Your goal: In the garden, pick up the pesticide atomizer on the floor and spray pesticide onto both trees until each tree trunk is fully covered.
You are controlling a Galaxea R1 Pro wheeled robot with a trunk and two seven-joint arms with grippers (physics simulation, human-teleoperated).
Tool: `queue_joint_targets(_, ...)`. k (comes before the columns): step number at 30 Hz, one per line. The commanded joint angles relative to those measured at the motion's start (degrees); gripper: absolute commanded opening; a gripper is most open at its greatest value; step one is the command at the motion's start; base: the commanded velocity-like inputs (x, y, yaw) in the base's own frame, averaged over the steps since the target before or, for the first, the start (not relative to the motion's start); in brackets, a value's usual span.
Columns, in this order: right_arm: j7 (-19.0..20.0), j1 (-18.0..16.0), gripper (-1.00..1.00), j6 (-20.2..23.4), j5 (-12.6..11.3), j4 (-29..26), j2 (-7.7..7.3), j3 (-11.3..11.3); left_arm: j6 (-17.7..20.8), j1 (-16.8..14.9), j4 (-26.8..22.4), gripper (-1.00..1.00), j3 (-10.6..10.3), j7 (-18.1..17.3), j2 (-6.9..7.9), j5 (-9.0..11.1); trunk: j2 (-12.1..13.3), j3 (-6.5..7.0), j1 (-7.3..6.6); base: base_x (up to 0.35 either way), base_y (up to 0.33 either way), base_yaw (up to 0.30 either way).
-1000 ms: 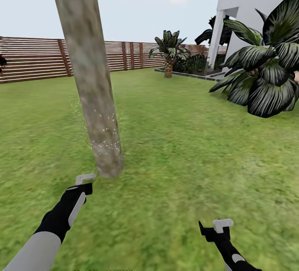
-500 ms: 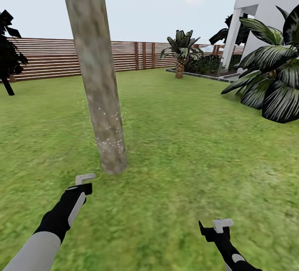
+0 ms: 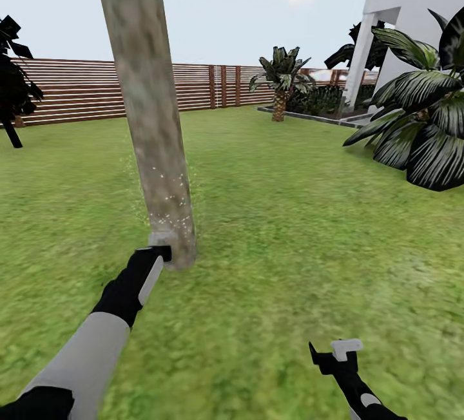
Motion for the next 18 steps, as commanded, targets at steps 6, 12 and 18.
queue_joint_targets(6, 0.00, 0.00, 1.00, 0.00, 0.00, 0.06, -0.02, 0.05, 2.25, -1.57, -1.30, -1.00, 0.31, -0.19, 4.08, 0.61, 0.00, 0.00, 0.00, 0.000, 0.000, 0.000)
queue_joint_targets(12, 0.00, 0.00, 1.00, 0.00, 0.00, 0.03, -0.02, 0.03, 4.70, -3.24, -1.47, -1.00, -0.29, -0.53, -1.24, 0.44, 0.00, 0.00, 0.00, 0.000, 0.000, 0.000)
queue_joint_targets(18, 0.00, 0.00, 1.00, 0.00, 0.00, 0.05, -0.02, 0.03, 6.60, -3.94, -4.00, -1.00, 0.20, -5.58, 1.91, 0.82, 0.00, 0.00, 0.00, 0.000, 0.000, 0.000)
